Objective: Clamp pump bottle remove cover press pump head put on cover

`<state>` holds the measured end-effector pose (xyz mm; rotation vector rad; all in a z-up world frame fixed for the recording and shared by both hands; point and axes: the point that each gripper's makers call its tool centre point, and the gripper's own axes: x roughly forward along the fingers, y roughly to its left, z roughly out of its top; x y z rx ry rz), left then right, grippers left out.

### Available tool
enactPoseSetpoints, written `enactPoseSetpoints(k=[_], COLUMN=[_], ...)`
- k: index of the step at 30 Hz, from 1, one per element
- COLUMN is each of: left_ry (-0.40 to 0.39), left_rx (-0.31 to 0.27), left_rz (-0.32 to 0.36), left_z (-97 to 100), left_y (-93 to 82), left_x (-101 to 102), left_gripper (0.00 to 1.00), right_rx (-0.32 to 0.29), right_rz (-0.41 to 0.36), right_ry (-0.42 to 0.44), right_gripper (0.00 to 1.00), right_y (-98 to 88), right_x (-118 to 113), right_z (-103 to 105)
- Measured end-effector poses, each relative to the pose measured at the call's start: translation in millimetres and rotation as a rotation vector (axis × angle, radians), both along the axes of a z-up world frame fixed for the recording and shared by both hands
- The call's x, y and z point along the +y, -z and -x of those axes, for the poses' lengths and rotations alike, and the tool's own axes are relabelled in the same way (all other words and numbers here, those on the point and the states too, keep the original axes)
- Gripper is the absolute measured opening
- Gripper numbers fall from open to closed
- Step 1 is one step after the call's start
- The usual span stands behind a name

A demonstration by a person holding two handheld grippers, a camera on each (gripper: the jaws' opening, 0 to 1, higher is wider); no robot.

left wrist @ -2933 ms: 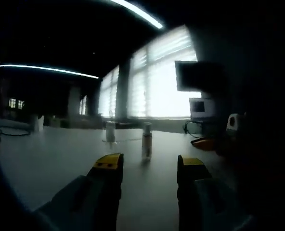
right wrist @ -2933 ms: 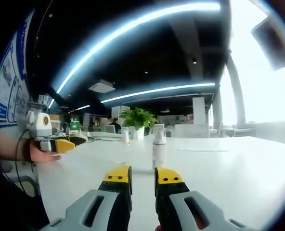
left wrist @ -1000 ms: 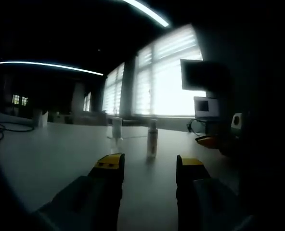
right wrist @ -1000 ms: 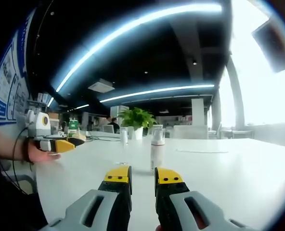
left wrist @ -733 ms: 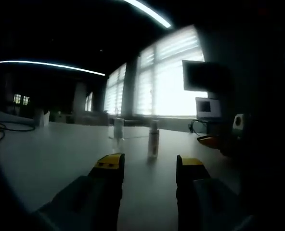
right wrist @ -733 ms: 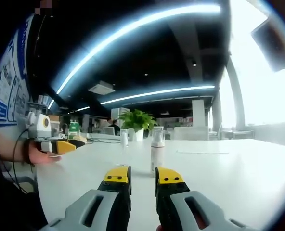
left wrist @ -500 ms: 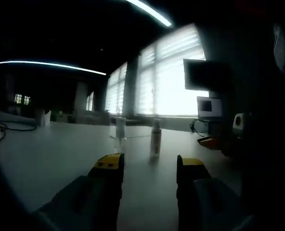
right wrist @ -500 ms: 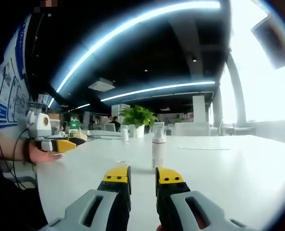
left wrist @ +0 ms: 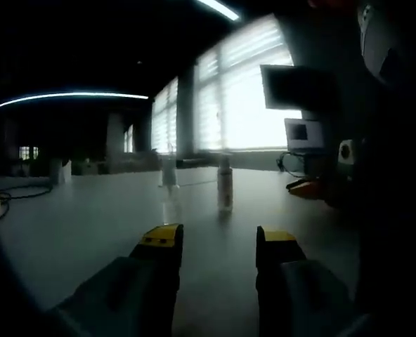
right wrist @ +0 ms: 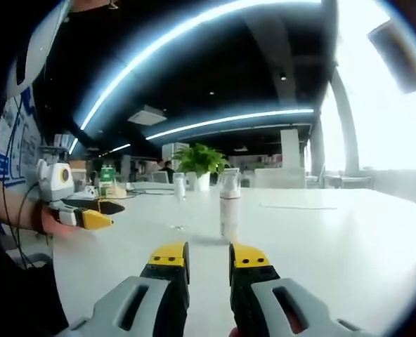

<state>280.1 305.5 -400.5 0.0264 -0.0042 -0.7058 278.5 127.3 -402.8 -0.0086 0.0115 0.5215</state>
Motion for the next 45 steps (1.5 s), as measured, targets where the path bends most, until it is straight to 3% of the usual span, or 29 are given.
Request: enactPoseSetpoints(k=[4, 10, 13, 16, 19, 32, 39, 45], left_ry=[0.011, -0.021, -0.028, -0.06, -0.078, -0.07, -0.099, -0.078], left_rx=[-0.008, 0.03, 0.066, 0.062, 0.025, -0.02, 0.034, 0.021], left_rz=[0.042, 0.108, 0.109, 0.08, 0.101, 0.06, 0.078, 0.072], left_z=[2.6, -4.8, -9.0, -13.5, -13.9, -10.5, -25.8, -28.1], left_y=[-6.6, -9.2, -5.2, -2.4, -8.5, -15.3, -10.0, -15.0], left_x=[3, 15, 15, 17, 21, 5, 0, -19], left_gripper=[0.33, 0.32, 0.32, 0.32, 0.32, 0.32, 0.32, 0.32], right_rx=[-0.041, -0.038, -0.015, -0.023, -0.05, -0.044, -0.06, -0.061], right_rz=[0.022, 0.034, 0.022, 0.0, -0.004, 0.035, 0.013, 0.012], right_ry=[0.011, 0.047, 0.054, 0.068, 0.062, 0.036, 0.064, 0.066], right_gripper=[0.18, 0.18, 0.18, 0.19, 0.21, 0.21, 0.21, 0.21], right_y=[-5.8, -5.8, -1.8, -3.1, -6.2, -4.3, -9.1, -8.9], right_x=[3, -1, -6, -11, -12, 0, -7, -7], right_z=[3, -2, -6, -5, -3, -2, 0, -2])
